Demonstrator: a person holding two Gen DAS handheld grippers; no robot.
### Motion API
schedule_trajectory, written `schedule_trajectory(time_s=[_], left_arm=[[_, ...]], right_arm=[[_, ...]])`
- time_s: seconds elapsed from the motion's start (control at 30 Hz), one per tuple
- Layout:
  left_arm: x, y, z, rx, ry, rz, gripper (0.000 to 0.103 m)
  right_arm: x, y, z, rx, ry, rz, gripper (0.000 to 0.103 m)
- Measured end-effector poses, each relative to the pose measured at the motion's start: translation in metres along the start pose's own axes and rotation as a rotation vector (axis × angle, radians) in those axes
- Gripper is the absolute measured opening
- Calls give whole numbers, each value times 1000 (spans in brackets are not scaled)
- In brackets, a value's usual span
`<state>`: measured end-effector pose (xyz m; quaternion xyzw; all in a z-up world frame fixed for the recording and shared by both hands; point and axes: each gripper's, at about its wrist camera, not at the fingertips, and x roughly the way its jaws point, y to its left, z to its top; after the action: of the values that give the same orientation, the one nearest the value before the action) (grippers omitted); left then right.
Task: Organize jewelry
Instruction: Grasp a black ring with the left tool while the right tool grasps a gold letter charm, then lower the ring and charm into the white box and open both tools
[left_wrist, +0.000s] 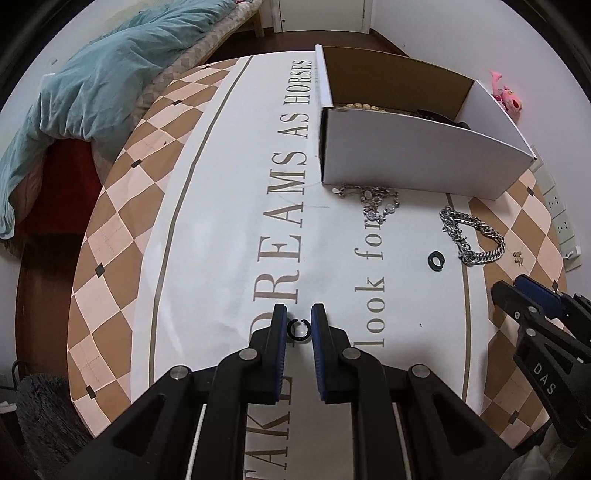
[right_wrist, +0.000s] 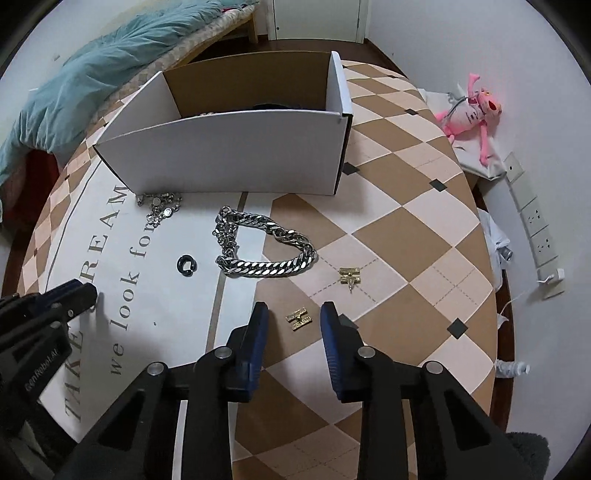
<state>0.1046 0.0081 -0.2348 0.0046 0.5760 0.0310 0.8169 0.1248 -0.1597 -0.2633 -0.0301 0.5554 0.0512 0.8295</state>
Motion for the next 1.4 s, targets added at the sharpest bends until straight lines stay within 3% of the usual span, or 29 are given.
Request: schedule_trajectory(time_s=[0.17, 0.27, 0.57, 0.7, 0.87, 0.97, 1.03, 1.23, 1.4], left_arm=[[1, 1, 0, -7, 5, -3, 10], [1, 1, -1, -5, 6, -5, 10], [-9, -2, 3, 5, -10, -21, 10], [-31, -7, 15, 11, -39, -62, 10], [-72, -15, 59, 16, -113, -162, 10], [-85, -19, 105, 25, -130, -233, 10], [-84, -19, 130, 35, -138, -242, 11], [-56, -25, 194, 59, -74, -242, 11], [-26, -28, 212, 49, 4, -248, 11]], right_arm=[[1, 1, -1, -3, -3, -8, 27], [1, -1, -1, -3, -10, -14, 14], [-5, -9, -6, 38, -23, 5, 14], [-31, -22, 3, 88, -62, 55, 14], [-67, -39, 49, 145, -121, 181, 14], [-75, -45, 93, 152, -139, 249, 14], [-69, -45, 126, 136, -134, 260, 14], [-22, -39, 196, 66, 0, 242, 14], [10, -41, 213, 22, 114, 214, 14]])
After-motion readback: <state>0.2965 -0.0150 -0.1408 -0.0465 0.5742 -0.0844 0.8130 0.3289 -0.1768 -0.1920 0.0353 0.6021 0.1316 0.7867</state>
